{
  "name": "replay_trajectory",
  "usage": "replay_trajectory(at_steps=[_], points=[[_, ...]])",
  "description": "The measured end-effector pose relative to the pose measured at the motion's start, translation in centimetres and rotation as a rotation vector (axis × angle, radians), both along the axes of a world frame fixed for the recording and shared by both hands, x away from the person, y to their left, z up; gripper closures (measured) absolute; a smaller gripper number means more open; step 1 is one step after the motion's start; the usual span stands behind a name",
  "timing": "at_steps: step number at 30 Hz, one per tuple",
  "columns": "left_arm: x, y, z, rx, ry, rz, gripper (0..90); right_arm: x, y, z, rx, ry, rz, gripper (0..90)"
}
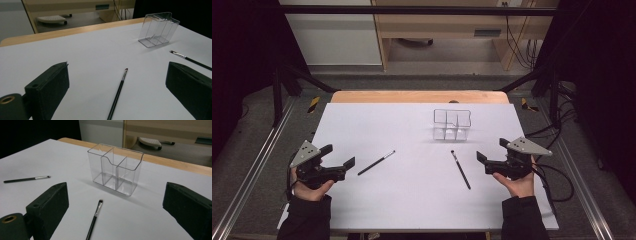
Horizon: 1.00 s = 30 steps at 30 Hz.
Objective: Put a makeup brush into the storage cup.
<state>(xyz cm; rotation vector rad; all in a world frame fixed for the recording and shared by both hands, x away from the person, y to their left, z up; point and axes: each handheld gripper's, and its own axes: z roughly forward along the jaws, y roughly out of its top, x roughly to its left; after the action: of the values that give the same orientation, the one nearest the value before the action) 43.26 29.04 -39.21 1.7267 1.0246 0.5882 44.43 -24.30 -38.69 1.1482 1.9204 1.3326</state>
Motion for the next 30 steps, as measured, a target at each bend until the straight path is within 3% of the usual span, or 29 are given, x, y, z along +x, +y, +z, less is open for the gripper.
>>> replay_trajectory(at_steps=[22, 30], points=[[0.2, -0.8, -0.8, 0.033, 0.024, -0.023, 4.5, 0.1, 0.9, 0.2, -0.042, 0.030, -0.006, 8.0], [0.3, -0.9, -1.0, 0.040, 0.029, -0.024, 4.5, 0.3, 2.2, 1.0, -0.084, 0.040, 0.005, 8.6]])
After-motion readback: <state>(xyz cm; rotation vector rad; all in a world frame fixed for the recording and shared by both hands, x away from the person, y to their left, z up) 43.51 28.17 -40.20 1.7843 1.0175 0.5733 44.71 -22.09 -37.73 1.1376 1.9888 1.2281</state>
